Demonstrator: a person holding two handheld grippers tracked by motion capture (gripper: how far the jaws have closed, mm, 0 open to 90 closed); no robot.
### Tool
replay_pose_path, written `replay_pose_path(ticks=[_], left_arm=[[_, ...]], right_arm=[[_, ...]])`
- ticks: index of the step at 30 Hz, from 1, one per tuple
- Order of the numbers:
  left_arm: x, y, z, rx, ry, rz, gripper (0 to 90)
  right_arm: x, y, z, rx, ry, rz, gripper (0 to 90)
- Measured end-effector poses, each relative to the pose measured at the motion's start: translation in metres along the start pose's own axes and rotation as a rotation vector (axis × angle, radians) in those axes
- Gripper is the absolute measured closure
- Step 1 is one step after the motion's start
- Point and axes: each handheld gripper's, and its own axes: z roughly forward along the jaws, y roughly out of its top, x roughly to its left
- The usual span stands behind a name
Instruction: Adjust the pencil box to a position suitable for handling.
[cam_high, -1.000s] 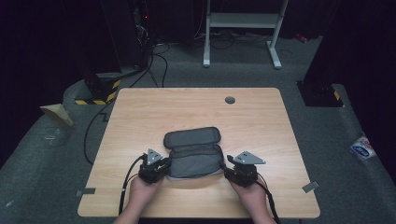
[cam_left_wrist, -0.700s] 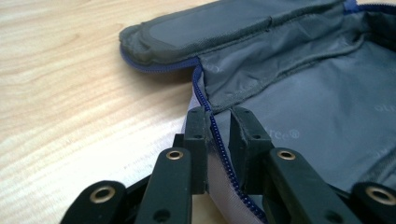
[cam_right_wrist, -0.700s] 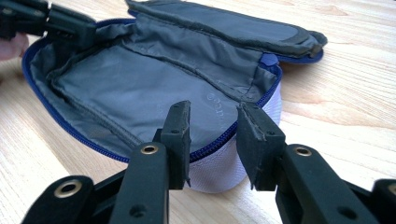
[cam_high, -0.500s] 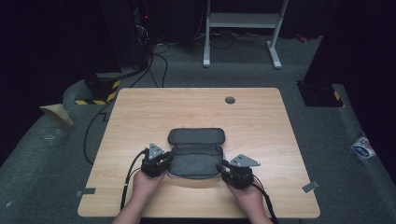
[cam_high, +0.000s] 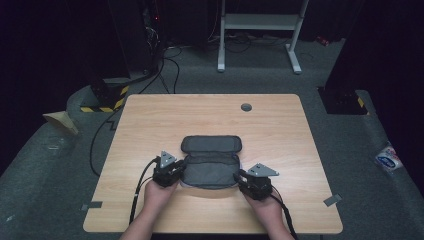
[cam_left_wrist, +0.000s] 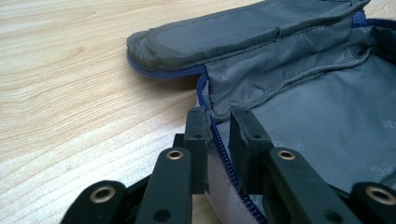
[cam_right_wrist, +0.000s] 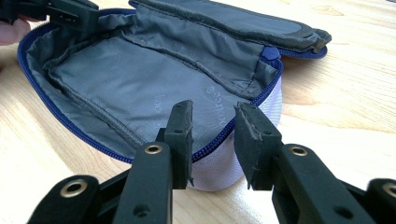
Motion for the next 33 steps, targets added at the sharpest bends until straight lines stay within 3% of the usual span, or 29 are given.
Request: replay_pose_path(ticks=[4,18,21,28,31,33], left_arm=[[-0.001,0.000,-0.002,-0.008,0.009,0.017,72.4],[-0.003,0.001,-0.006,-0.019,0.006,0.005,67.3],[-0.002,0.002,-0.009,-0.042,0.010,-0.001,65.3],[0.007,0.004,-0.031,-0.092,0.019,0.003,57.6],[0.016,0.001,-0.044,-0.108,0.041,0.024,52.8],[0.024,-0.005,-0.051,-0.089,0.078,0.058,50.1]], right_arm=[[-0.001,0.000,0.000,-0.004,-0.003,-0.003,65.9],[0.003,0.000,-0.004,-0.012,0.015,0.003,63.9],[0.005,0.001,-0.007,-0.023,0.014,0.001,62.0],[0.000,0.003,-0.019,-0.061,-0.012,0.002,54.5],[-0.004,0.001,-0.026,-0.074,-0.042,0.011,52.4],[-0.009,-0.003,-0.032,-0.080,-0.065,0.019,50.8]])
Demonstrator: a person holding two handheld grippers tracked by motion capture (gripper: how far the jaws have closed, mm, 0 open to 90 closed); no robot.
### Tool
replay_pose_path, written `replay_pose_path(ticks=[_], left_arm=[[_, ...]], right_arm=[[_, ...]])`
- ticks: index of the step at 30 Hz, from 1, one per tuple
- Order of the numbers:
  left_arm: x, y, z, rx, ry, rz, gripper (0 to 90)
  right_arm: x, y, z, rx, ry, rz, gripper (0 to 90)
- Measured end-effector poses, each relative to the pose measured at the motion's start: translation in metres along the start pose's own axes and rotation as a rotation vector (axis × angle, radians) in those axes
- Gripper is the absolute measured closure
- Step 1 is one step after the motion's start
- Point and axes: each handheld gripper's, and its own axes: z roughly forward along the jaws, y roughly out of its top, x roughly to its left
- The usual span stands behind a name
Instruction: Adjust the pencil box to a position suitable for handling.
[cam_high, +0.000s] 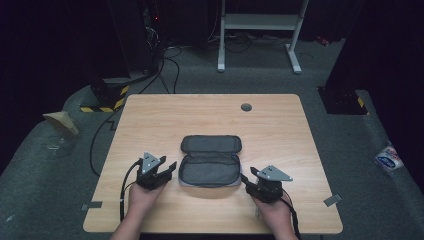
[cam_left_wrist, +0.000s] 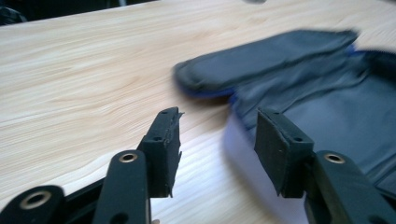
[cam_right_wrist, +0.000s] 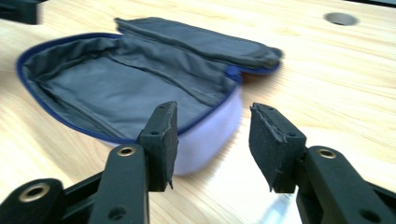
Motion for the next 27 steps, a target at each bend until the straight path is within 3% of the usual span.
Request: replay_pose_path(ticks=[5,7,10,12,17,27], left_arm=[[0.019,-0.028,-0.005,0.111,0.068,0.031,46.6],[0.027,-0.040,-0.006,0.151,0.082,0.001,46.2],[0.032,-0.051,-0.008,0.190,0.072,-0.032,44.7],[0.033,-0.053,-0.008,0.180,0.069,-0.055,43.0],[0.032,-0.051,-0.005,0.179,0.076,-0.051,39.1],[0.033,-0.050,-0.002,0.178,0.041,-0.040,39.3]], right_arm=[[-0.011,-0.011,-0.015,0.020,-0.039,0.012,47.6],[-0.014,-0.015,-0.020,0.023,-0.059,0.023,45.1],[-0.016,-0.022,-0.027,0.042,-0.055,0.044,45.1],[-0.017,-0.030,-0.030,0.062,-0.047,0.058,46.1],[-0.013,-0.045,-0.023,0.148,-0.030,0.078,51.9],[-0.006,-0.049,-0.012,0.223,-0.080,0.063,69.7]])
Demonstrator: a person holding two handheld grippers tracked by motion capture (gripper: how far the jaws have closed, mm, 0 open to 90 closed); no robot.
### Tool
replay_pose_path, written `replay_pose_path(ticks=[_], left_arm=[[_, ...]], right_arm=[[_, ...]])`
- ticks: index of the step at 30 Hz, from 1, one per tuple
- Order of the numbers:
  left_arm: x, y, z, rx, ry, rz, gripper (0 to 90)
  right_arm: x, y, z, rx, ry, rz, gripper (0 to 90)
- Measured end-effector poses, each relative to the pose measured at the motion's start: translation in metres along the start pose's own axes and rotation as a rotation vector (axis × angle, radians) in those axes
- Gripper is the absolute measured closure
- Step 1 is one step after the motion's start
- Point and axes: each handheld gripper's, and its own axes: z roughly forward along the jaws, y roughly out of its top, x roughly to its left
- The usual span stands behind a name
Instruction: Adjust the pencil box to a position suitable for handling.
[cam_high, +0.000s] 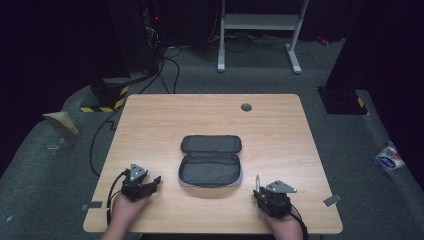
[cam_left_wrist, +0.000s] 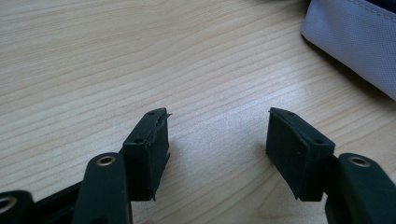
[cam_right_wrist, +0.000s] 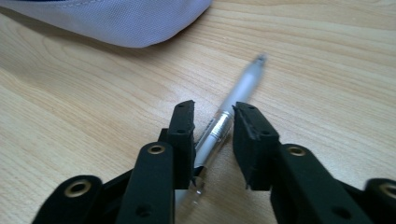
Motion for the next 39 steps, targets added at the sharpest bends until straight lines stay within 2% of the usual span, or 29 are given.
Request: replay_pose_path(ticks=[3,8,18,22,25,28,31,33,36,39], left_arm=[[-0.001,0.000,0.000,0.000,0.008,0.012,39.2],[-0.006,0.000,-0.001,-0.007,0.022,0.054,39.3],[-0.004,0.000,-0.001,-0.006,0.007,0.048,39.3],[-0.003,0.000,0.000,-0.006,-0.002,0.034,39.3],[-0.003,0.000,0.000,-0.002,-0.010,0.024,39.2],[-0.002,0.000,0.000,-0.001,-0.011,0.023,39.1],[-0.002,0.000,0.000,-0.001,-0.012,0.020,39.1],[-0.002,0.000,0.000,-0.002,-0.014,0.018,39.1],[-0.001,0.000,0.000,0.000,-0.017,0.014,39.1],[-0.001,0.000,0.000,0.001,-0.019,0.012,39.1]], right_arm=[[-0.001,0.000,0.000,0.007,-0.004,-0.007,77.0],[-0.010,0.002,-0.001,0.015,-0.017,-0.010,77.9],[-0.045,0.002,-0.002,-0.002,-0.084,0.050,77.8],[-0.056,0.001,-0.001,-0.011,-0.095,0.065,77.4],[-0.056,0.001,-0.001,-0.014,-0.094,0.047,75.4],[-0.054,0.001,-0.001,-0.010,-0.103,0.018,77.4],[-0.052,0.002,-0.002,0.009,-0.103,0.019,75.8],[-0.052,0.003,-0.002,0.016,-0.111,0.002,75.7],[-0.051,0.004,-0.002,0.029,-0.106,0.023,77.7],[-0.051,0.005,-0.001,0.028,-0.118,0.018,77.9]])
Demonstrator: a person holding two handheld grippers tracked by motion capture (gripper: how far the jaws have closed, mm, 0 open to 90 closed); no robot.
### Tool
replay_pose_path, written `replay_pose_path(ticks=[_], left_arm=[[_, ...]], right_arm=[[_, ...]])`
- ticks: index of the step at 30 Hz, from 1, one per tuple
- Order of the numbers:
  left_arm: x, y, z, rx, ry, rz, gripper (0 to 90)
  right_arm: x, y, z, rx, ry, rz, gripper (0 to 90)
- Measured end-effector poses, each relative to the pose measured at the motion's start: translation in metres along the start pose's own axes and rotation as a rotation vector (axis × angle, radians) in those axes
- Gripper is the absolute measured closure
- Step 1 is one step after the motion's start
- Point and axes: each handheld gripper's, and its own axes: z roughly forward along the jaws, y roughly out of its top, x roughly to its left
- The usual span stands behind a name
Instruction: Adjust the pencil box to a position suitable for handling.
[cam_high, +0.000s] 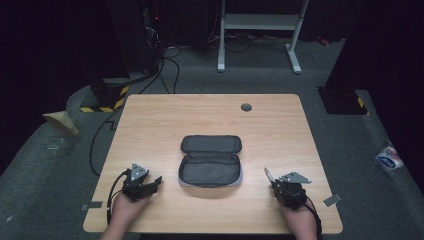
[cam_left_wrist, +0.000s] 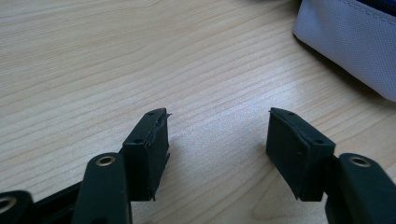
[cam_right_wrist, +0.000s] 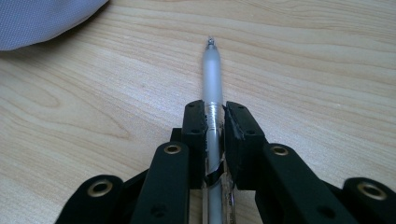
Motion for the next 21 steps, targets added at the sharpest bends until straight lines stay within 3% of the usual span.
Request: replay_pose_path(ticks=[6,12,21], left_arm=[[0.0000,0.0000,0.0000,0.000,0.000,0.000,39.1],[0.0011,0.0000,0.0001,0.003,-0.006,-0.008,39.1],[0.0011,0.0001,0.0004,0.003,-0.011,-0.004,37.5]], right_arm=[[-0.0031,0.0014,0.0004,-0.002,0.040,0.006,78.2],[-0.0057,0.0026,-0.0049,-0.051,0.041,0.002,78.4],[-0.0061,0.0037,-0.0062,-0.073,0.038,0.006,78.5]])
